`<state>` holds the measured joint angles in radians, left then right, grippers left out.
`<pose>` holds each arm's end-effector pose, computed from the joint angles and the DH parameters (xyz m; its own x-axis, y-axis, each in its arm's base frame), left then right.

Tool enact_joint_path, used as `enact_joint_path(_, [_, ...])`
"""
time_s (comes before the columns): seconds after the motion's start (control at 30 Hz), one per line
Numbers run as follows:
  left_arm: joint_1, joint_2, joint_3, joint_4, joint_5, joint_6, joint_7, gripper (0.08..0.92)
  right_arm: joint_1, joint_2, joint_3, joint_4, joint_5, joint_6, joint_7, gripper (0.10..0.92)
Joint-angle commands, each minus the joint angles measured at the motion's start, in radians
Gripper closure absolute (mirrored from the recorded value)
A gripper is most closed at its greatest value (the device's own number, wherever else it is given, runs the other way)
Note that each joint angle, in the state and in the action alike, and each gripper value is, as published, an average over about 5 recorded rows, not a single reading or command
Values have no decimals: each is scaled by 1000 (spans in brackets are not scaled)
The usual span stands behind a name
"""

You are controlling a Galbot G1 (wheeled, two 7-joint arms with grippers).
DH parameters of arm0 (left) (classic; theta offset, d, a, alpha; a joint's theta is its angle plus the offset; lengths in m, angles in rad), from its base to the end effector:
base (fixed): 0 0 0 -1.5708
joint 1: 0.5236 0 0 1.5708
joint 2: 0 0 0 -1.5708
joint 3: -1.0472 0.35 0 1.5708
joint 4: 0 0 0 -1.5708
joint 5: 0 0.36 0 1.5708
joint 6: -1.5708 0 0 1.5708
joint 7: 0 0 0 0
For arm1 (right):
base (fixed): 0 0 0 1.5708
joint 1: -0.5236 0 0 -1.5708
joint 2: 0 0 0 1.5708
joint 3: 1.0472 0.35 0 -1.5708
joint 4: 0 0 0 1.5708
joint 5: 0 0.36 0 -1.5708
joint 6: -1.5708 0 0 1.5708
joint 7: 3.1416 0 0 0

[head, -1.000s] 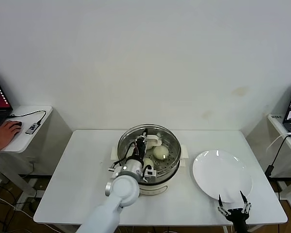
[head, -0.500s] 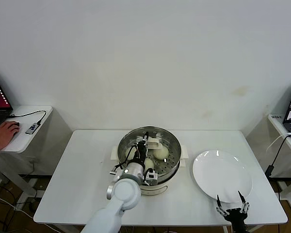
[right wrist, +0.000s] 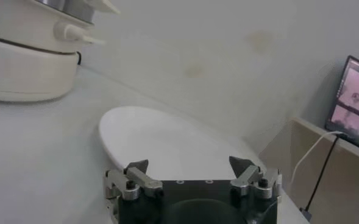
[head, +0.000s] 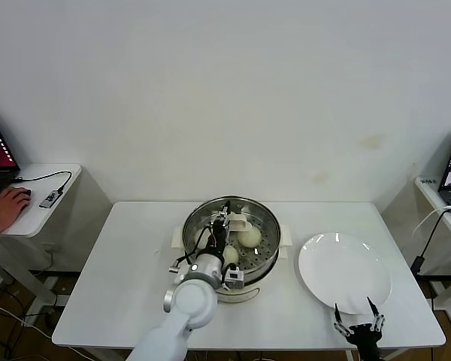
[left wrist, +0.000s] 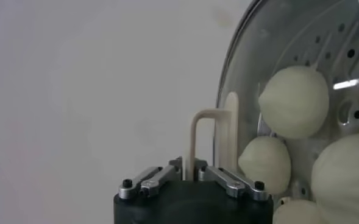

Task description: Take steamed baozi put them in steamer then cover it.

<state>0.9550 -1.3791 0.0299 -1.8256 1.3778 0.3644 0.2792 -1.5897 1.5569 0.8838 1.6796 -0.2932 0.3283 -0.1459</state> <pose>0.3217 -0.1304 -0.2609 -0.9699 0.2368 0.0577 0.0699 0.0433 0.9966 0.1272 -0.1304 -0.4376 -0.9815 0.0965 0.1656 0.0170 0.9044 -0.4264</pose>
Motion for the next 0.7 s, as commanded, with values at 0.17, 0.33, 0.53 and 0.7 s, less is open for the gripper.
enact_joint_path(0.17, [164, 87, -10, -252, -56, -18, -19, 454, -2, 2, 2, 1, -5, -1, -1, 203])
enact_joint_path(0.33, [299, 163, -59, -421, -140, -32, -54, 307, -6, 5, 1, 3, -10, -2, -3, 203])
enact_joint_path(0.53, [573, 240, -211, -561, -466, -96, -255, 186, -19, 0, -8, 12, -6, -2, -5, 203])
enact_joint_path(0.7, [707, 159, -443, -463, -1153, -354, -590, 177, -72, -43, -54, 75, 72, -18, -18, 203])
